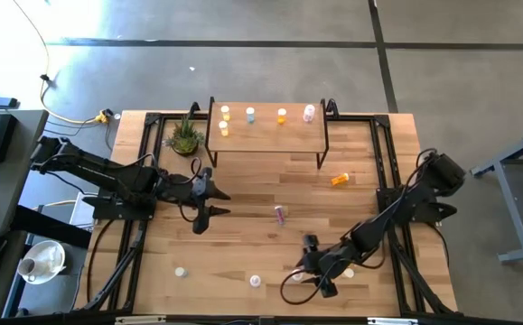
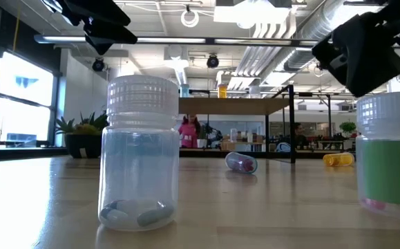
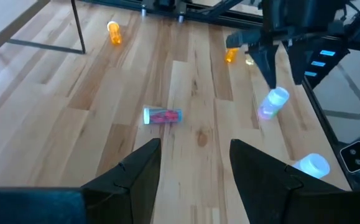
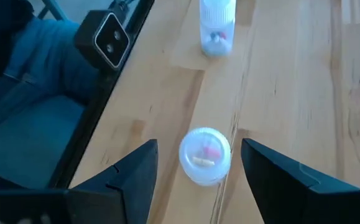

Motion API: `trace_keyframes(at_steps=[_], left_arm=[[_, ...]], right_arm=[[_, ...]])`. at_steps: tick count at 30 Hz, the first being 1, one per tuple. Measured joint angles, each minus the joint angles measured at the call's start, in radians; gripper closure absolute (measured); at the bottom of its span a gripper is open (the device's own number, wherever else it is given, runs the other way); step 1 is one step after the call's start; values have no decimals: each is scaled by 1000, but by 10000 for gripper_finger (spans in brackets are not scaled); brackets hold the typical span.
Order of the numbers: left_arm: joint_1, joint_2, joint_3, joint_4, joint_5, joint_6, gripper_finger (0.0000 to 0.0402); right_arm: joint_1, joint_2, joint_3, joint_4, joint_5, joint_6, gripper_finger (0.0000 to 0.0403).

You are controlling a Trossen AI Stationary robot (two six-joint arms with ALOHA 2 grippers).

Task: Pick and place medicine bottles onto shelf by color
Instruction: Put the right white pill bottle on the shelf aligned with the other white pill bottle

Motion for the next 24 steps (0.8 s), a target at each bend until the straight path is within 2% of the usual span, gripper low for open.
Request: trace_keyframes(at_steps=[8, 17, 24], left_arm=[[0, 0, 0, -1, 0, 0, 220], [0, 0, 0, -8, 0, 0, 220], [0, 0, 0, -9, 1, 0, 220]], right_arm=[[-1, 62, 0, 74, 4, 8, 181], [-2, 96, 1, 75, 16, 34, 184], [-2, 96, 1, 76, 17, 33, 251]])
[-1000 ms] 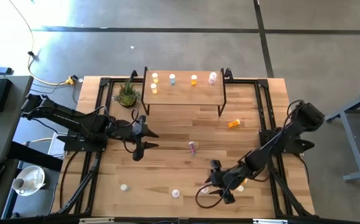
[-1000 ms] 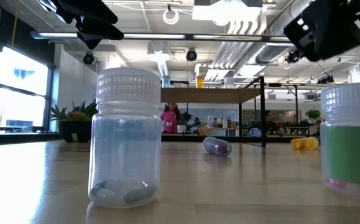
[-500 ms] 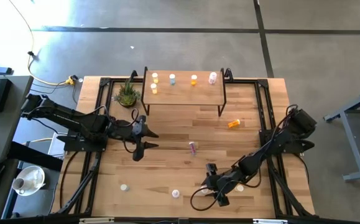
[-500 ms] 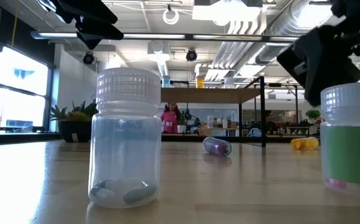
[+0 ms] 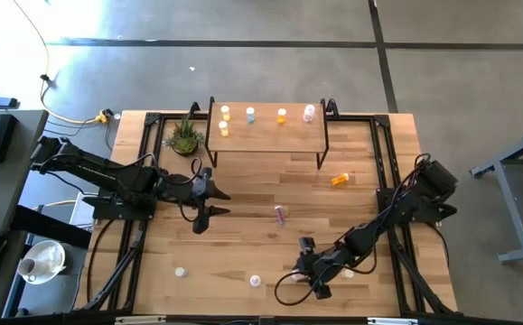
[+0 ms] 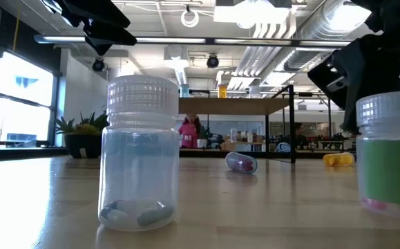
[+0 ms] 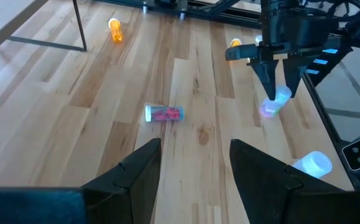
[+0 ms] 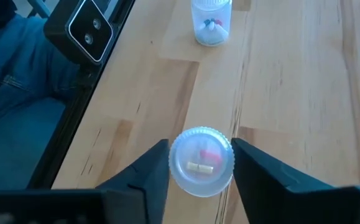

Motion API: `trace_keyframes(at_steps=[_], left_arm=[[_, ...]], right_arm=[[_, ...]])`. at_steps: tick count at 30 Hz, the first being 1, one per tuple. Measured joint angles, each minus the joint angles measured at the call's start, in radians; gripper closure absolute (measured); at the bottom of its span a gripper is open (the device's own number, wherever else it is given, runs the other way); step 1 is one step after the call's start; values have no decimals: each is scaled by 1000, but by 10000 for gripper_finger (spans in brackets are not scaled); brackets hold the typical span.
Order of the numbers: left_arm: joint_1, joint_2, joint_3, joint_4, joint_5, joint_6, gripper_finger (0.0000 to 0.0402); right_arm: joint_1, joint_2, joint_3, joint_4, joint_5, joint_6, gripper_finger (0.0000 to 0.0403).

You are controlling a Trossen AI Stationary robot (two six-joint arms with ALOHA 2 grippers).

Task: Pick and place medicine bottles onto shelf by color
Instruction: Put the right white pill bottle on the shelf aligned with the other white pill bottle

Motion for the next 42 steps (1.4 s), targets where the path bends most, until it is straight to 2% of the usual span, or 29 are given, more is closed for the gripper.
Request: trace_keyframes(at_steps=[4, 9, 13, 17, 22, 25, 32, 42], left_arm=[[0, 0, 0, 0, 0, 0, 220], [0, 0, 0, 0, 0, 0, 220], [0, 0, 0, 0, 0, 0, 220], [0, 0, 0, 0, 1, 0, 220], [0, 0, 0, 0, 1, 0, 220], [0, 0, 0, 1, 1, 0, 220], [0, 0, 0, 0, 2, 0, 220], [0, 1, 0, 1, 2, 0, 220]], right_arm=[[0, 0, 1, 2, 10, -10, 282], [-2, -43, 1, -3, 84, -77, 281], [-2, -124, 1, -20, 151, -160, 278], [-12, -229, 1, -70, 272, -254, 280], [-74, -372, 1, -123, 387, -347, 279], [-127, -457, 1, -136, 447, -397, 279], [-298, -636, 1, -149, 489, -517, 279], [-639, -797, 38, -187, 507, -549, 279]])
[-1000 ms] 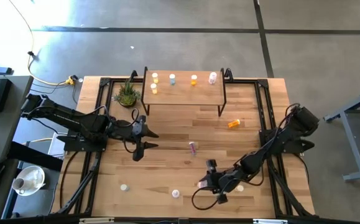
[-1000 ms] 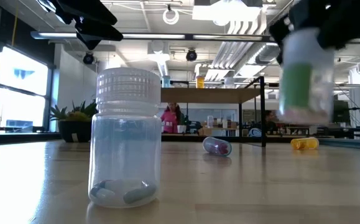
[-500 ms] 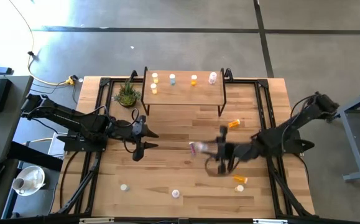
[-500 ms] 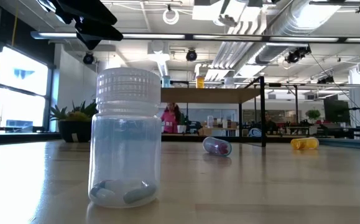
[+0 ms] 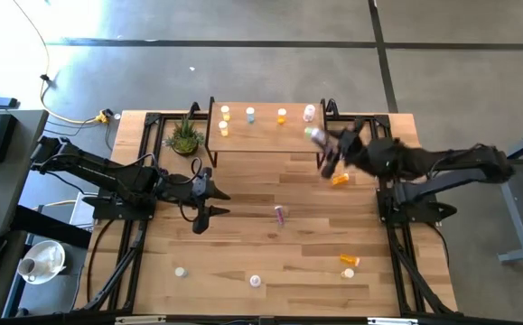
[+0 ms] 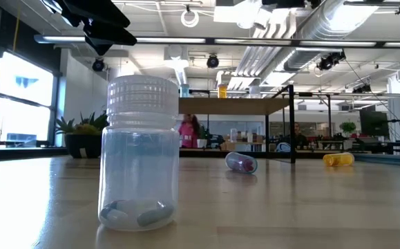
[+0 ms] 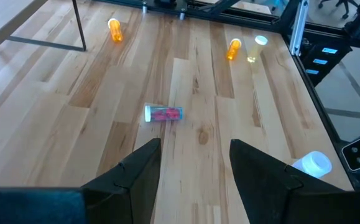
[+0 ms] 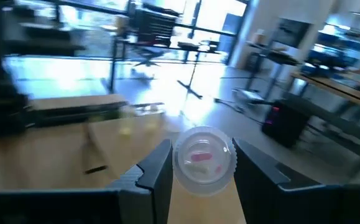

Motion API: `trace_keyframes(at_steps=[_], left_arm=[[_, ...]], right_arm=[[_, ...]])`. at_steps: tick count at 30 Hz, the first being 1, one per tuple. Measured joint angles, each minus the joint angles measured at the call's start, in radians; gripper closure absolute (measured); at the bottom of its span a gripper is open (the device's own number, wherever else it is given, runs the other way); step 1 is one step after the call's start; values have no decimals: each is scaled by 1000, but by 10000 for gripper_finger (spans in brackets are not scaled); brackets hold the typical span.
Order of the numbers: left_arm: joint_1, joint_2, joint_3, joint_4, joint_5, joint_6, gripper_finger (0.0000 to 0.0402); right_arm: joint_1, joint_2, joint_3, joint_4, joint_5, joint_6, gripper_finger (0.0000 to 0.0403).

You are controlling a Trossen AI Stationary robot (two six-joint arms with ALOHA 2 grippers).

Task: Pick and place medicine bottles onto shelf by color
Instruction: Put the right white pill bottle on the shelf aligned with the other white pill bottle

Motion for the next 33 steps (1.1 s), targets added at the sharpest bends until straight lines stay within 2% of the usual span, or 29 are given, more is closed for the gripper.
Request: trace_keyframes(at_steps=[2, 8, 13, 23, 29, 33], left_arm=[[0, 0, 0, 0, 0, 0, 220], [0, 0, 0, 0, -1, 0, 220], [0, 0, 0, 0, -1, 0, 220], [0, 0, 0, 0, -1, 0, 220], [0, 0, 0, 0, -1, 0, 220], [0, 0, 0, 0, -1, 0, 220]], right_arm=[[-68, -4, 43, -49, -6, 13, 279], [-245, 27, 175, -245, -164, 152, 279], [-331, 71, 187, -314, -232, 224, 279], [-427, 229, 186, -363, -363, 289, 279], [-454, 303, 185, -406, -385, 299, 279], [-464, 333, 185, -409, -442, 315, 279]])
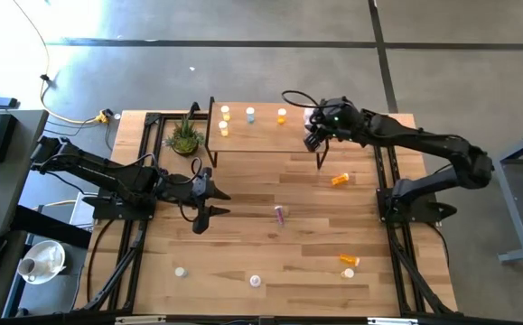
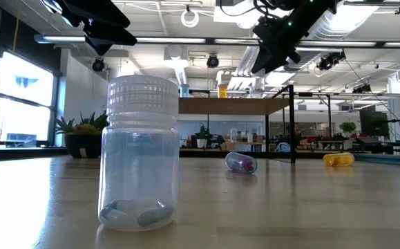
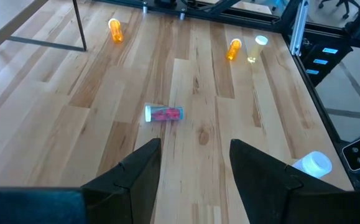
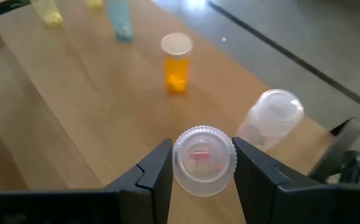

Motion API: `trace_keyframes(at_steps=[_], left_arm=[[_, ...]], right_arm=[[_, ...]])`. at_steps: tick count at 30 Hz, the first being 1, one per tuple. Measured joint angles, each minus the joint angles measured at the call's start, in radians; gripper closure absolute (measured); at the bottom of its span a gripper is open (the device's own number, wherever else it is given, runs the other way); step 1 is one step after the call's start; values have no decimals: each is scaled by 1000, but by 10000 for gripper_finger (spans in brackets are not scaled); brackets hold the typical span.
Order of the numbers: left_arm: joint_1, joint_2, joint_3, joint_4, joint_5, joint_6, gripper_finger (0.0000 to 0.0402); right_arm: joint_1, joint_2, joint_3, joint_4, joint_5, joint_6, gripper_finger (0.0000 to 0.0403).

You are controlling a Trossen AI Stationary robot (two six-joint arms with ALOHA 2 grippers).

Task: Pick and place medicine bottles onto shelf by color
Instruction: Put the right white pill bottle on the shelf aligned with the other white pill bottle

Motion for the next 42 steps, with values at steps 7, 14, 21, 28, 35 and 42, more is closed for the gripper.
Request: trace_keyframes(at_steps=[7, 14, 21, 28, 35, 42], left_arm=[[0, 0, 0, 0, 0, 0, 220], [0, 0, 0, 0, 0, 0, 220], [0, 0, 0, 0, 0, 0, 220], [0, 0, 0, 0, 0, 0, 220], [0, 0, 0, 0, 0, 0, 220], [0, 0, 0, -1, 0, 0, 220]], right_arm=[[0, 30, 0, -38, -6, 0, 279], [0, 48, 0, -58, -4, 0, 279], [1, 48, 0, -58, -3, 0, 272], [1, 48, 0, -58, 2, 8, 233], [1, 48, 0, -43, 5, 0, 226], [0, 48, 0, -5, 5, -9, 225]])
